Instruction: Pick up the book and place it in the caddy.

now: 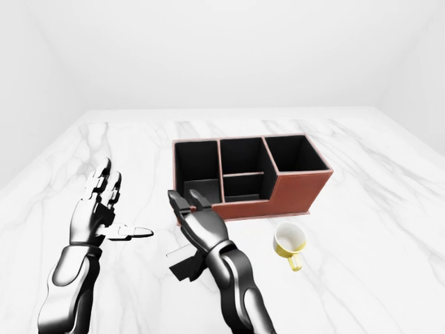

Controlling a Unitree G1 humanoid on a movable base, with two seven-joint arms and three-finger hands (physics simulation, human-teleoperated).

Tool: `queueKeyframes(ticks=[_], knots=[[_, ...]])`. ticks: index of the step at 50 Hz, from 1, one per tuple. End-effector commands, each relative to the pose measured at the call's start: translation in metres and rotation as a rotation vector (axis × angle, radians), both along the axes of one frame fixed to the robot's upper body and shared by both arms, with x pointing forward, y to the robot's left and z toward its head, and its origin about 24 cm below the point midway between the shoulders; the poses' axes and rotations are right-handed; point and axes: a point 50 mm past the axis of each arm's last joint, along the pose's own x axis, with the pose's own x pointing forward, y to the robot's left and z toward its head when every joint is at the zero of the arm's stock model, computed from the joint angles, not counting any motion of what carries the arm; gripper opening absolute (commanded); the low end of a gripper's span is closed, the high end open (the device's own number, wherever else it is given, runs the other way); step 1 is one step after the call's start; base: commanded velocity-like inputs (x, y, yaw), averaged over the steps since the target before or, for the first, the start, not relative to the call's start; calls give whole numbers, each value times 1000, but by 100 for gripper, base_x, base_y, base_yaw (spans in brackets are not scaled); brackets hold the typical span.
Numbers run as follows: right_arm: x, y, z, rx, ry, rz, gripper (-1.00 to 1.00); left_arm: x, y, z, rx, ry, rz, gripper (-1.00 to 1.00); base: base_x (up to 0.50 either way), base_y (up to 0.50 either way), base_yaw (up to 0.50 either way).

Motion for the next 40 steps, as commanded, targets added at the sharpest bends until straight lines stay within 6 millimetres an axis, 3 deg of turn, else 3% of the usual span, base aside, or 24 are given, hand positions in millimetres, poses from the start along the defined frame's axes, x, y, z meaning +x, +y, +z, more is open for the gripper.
queueKeyframes(ticks=[1,15,40], knots=[[-3,5,-14,-7,37,5,100,0,0,1,0,-6,-1,100,0,0,0],[-9,10,-33,-37,83,12,100,0,-1,1,0,-3,-3,100,0,0,0],[-21,15,-37,-147,70,54,100,-1,-2,-1,-3,3,-8,100,0,0,0]])
